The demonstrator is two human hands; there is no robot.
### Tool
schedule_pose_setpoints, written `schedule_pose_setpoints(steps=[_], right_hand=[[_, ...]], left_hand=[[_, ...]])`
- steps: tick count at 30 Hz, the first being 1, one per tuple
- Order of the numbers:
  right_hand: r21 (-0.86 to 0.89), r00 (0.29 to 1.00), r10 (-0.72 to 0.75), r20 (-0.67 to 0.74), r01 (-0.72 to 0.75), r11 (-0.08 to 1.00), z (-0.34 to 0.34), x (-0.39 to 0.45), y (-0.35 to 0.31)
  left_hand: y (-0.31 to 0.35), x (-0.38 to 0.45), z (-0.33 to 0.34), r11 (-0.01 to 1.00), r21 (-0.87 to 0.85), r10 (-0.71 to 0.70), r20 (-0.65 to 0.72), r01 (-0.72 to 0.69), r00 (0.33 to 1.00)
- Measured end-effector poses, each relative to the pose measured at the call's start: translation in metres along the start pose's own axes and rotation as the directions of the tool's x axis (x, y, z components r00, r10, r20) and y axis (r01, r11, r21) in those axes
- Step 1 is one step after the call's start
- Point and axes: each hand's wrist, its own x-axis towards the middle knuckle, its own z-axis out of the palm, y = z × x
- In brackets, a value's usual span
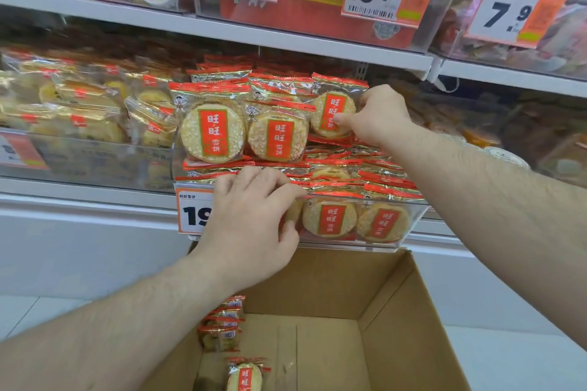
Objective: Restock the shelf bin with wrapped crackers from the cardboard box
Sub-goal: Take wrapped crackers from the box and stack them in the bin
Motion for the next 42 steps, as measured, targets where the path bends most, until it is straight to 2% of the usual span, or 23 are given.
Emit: schedule_pose_setpoints(steps=[5, 8, 12, 17, 26, 28, 30, 33, 36, 38, 40, 42], right_hand=[[-0.188, 0.999, -0.019, 0.036, 0.025, 0.982, 0.004, 0.000, -0.012], [-0.225, 0.998, -0.024, 0.064, 0.038, 0.974, 0.011, -0.004, -0.013], [-0.176, 0.997, 0.012, 0.075, 0.002, 0.984, 0.016, -0.010, -0.012], [-0.033, 0.991, 0.081, 0.107, -0.078, 0.996, 0.013, -0.016, -0.005], [-0.010, 0.992, 0.073, 0.104, -0.072, 0.997, 0.001, -0.032, 0.002], [-0.046, 0.994, 0.089, 0.071, -0.085, 0.995, -0.002, -0.039, 0.002], [-0.143, 0.995, 0.087, -0.040, -0.091, 0.986, -0.003, -0.050, 0.003], [-0.229, 0.976, -0.036, -0.217, -0.015, 0.973, -0.003, -0.073, 0.005], [-0.113, 0.901, -0.259, -0.348, 0.234, 0.966, -0.003, -0.110, 0.006], [0.025, 0.844, -0.358, -0.400, 0.400, 0.916, 0.003, -0.140, 0.009], [0.143, 0.852, -0.409, -0.328, 0.473, 0.869, 0.022, -0.169, 0.016], [0.204, 0.886, -0.434, -0.167, 0.461, 0.864, 0.052, -0.192, 0.031]], left_hand=[[0.002, -0.001, 0.001, 1.000, 0.000, 0.004, -0.025, -0.004, 1.000], [0.003, -0.002, 0.001, 1.000, 0.003, -0.002, -0.022, 0.002, 1.000], [0.005, -0.001, 0.002, 1.000, 0.012, -0.022, -0.016, 0.022, 1.000], [0.007, 0.001, 0.001, 0.999, 0.016, -0.036, 0.006, 0.036, 0.999], [0.007, 0.000, -0.002, 1.000, -0.005, -0.029, -0.023, 0.029, 0.999], [0.007, 0.000, -0.004, 1.000, -0.021, -0.011, -0.069, 0.010, 0.998], [0.008, 0.002, -0.007, 0.999, -0.037, 0.022, -0.122, -0.027, 0.992], [0.010, 0.003, -0.011, 0.992, -0.087, 0.074, -0.156, -0.088, 0.985], [0.009, 0.000, -0.015, 0.963, -0.247, 0.101, -0.058, -0.113, 0.993], [0.006, -0.004, -0.016, 0.945, -0.305, 0.159, 0.106, -0.120, 0.982], [0.002, -0.009, -0.012, 0.952, -0.290, 0.200, 0.345, -0.098, 0.917], [-0.003, -0.017, -0.005, 0.970, -0.242, 0.169, 0.601, -0.023, 0.781]])
